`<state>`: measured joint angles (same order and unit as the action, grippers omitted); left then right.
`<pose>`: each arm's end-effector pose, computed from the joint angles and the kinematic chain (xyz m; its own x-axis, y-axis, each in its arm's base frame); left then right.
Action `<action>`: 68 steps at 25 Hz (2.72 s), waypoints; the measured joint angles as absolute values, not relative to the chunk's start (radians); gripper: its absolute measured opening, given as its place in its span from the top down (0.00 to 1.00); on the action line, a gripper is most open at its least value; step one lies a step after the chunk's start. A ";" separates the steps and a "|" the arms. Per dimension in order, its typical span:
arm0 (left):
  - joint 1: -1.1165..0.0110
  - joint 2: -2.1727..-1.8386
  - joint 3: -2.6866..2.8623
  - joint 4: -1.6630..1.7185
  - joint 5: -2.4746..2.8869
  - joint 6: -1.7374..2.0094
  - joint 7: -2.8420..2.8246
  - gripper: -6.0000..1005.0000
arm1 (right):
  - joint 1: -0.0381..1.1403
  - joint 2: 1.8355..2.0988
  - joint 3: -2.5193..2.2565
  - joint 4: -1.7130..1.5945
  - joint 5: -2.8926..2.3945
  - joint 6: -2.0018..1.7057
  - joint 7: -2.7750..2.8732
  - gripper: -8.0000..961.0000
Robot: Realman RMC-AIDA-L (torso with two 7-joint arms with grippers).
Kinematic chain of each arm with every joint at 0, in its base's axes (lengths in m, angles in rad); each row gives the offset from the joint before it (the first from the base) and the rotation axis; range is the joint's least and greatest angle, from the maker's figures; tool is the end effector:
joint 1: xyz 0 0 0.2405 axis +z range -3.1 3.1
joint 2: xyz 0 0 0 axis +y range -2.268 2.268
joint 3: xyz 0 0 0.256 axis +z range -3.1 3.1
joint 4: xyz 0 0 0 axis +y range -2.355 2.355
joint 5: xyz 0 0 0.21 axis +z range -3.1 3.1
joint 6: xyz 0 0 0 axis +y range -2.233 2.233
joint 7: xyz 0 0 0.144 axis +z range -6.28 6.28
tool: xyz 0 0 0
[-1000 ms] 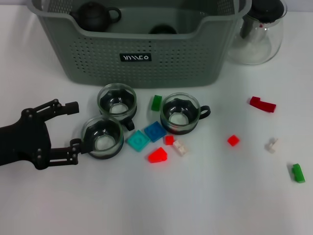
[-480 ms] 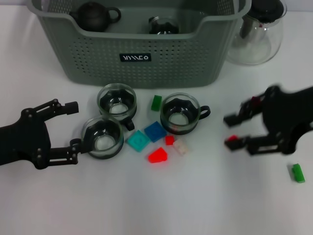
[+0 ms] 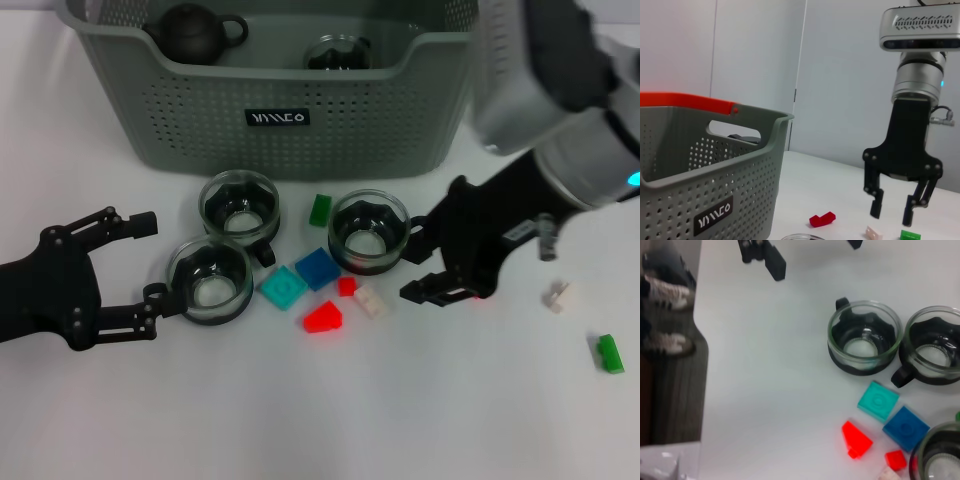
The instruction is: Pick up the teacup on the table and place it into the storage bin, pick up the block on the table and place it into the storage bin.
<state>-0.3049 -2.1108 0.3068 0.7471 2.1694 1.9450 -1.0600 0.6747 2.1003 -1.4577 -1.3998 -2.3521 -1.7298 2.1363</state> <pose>-0.3172 0.2268 0.0366 0.7686 0.1947 0.6094 0.3986 -0.8908 -0.2181 0.1174 0.3215 -0.0250 0.9539 -0.1119 0.2786 -0.1146 -0.9934 -0.0065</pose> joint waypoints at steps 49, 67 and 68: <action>-0.299 -2.112 0.305 0.747 2.169 1.942 -1.057 0.06 | 0.788 2.099 -1.601 -0.974 -2.366 -1.374 2.127 0.84; -0.304 -2.112 0.305 0.747 2.169 1.942 -1.058 0.06 | 0.680 2.102 -0.984 -1.088 -1.687 -1.609 1.796 0.93; -0.307 -2.112 0.306 0.747 2.169 1.942 -1.060 0.06 | 0.685 2.102 -1.004 -1.087 -1.672 -1.536 1.814 0.93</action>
